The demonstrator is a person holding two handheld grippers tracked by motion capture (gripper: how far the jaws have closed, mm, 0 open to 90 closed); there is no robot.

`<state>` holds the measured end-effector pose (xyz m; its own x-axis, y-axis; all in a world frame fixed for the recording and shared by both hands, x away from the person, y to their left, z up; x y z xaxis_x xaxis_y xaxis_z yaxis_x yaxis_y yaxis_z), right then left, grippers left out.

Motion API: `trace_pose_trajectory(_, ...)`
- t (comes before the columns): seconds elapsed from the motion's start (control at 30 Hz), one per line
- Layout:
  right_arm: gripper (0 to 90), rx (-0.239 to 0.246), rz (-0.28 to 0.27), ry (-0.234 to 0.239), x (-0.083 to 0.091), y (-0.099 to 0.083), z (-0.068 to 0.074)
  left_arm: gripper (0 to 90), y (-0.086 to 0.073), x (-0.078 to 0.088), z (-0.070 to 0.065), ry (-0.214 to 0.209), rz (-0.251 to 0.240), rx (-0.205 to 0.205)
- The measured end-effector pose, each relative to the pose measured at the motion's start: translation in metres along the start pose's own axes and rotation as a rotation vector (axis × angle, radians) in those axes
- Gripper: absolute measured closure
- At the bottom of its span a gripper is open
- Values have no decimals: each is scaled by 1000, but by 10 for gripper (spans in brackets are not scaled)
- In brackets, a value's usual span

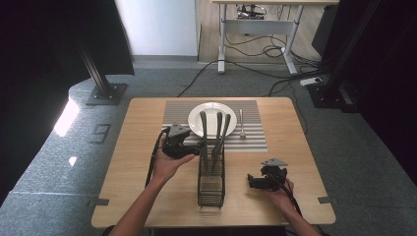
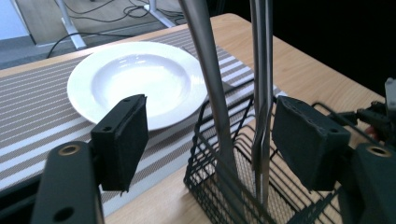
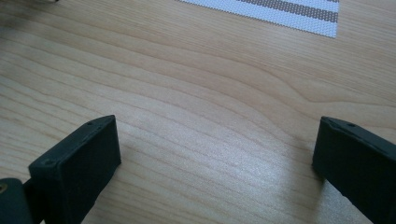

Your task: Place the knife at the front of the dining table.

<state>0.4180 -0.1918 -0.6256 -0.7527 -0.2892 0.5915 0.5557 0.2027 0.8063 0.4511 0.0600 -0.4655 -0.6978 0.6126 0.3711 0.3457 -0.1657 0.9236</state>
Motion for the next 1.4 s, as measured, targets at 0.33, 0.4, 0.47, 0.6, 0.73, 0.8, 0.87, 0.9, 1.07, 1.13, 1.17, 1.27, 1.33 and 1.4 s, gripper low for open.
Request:
trace_pose_trajectory(0.33, 12, 7, -1, 3, 0, 0, 0, 389, 5, -22, 1, 0, 13, 19)
trace_pose_trajectory(0.4, 12, 7, -3, 3, 0, 0, 0, 419, 8, -25, 0, 0, 17, 9)
trace_pose_trajectory(0.47, 13, 8, -3, 4, 0, 0, 0, 457, 10, -28, -1, 4, 19, 6)
trace_pose_trajectory(0.6, 13, 9, -2, 6, 0, 0, 0, 505, 12, -34, -1, 19, 18, 13)
trace_pose_trajectory(0.73, 14, 9, -2, 7, 0, 0, 1, 566, 9, -38, -2, 18, 34, 16)
trace_pose_trajectory(0.8, 15, 11, -3, 8, 0, 0, 1, 640, 8, -40, -2, 10, 34, 16)
trace_pose_trajectory(0.87, 15, 11, -3, 9, 0, 0, 1, 664, 8, -40, -4, -9, 31, 21)
trace_pose_trajectory(0.9, 15, 11, -3, 9, 0, 0, 1, 697, 8, -40, -3, -5, 32, 17)
trace_pose_trajectory(1.07, 17, 15, -3, 14, 0, 0, 1, 771, 8, -41, -1, -60, 20, 69)
trace_pose_trajectory(1.13, 17, 15, -4, 14, 0, 0, 2, 781, 8, -41, -1, -87, 12, 97)
trace_pose_trajectory(1.17, 17, 15, -4, 14, 0, 0, 2, 788, 8, -41, -1, -87, 12, 97)
trace_pose_trajectory(1.27, 18, 16, -5, 16, 0, 1, 2, 800, 8, -41, -1, -116, -14, 135)
trace_pose_trajectory(1.33, 18, 17, -4, 16, 0, 1, 2, 807, 9, -40, -1, -128, -32, 144)
trace_pose_trajectory(1.4, 18, 16, -4, 17, 0, 0, 2, 817, 10, -39, -2, -145, -47, 161)
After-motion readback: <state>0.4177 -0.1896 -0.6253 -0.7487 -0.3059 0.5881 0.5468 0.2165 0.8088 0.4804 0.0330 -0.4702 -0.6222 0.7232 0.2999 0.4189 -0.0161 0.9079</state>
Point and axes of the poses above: each handheld gripper's, and its own axes: x roughly backward along the jaws, y roughly out of its top, z roughly to its left, the point moved 10 cm from there along -x, roughly forward along the jaws, and after that the axes turned 8 degrees about -z, right-handed, at the moved point
